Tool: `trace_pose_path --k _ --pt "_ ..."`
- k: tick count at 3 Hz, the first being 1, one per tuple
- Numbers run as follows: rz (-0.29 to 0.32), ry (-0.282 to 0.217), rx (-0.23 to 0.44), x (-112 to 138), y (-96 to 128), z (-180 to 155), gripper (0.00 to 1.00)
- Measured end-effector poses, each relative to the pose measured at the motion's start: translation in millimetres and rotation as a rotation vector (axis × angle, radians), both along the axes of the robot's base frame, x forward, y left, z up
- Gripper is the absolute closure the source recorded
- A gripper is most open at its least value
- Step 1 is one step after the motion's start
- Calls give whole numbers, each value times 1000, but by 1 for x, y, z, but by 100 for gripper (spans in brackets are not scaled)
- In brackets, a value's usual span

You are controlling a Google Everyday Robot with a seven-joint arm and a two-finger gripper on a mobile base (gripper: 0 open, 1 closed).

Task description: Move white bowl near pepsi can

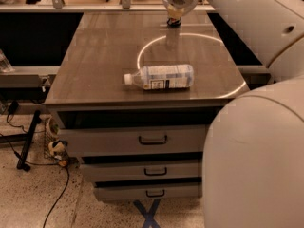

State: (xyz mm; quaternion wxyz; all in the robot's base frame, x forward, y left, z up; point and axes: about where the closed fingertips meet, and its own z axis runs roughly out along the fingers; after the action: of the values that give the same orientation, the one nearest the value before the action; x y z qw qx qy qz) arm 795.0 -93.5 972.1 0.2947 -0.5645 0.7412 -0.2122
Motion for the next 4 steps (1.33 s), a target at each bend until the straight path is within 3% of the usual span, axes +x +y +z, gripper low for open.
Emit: trace_pose_path --k 1,3,4 --pt "-77 -24 -35 15 -50 3 100" --pt "-67 -33 -21 28 -51 -6 100" --pt "-49 -33 -20 48 -67 -25 100"
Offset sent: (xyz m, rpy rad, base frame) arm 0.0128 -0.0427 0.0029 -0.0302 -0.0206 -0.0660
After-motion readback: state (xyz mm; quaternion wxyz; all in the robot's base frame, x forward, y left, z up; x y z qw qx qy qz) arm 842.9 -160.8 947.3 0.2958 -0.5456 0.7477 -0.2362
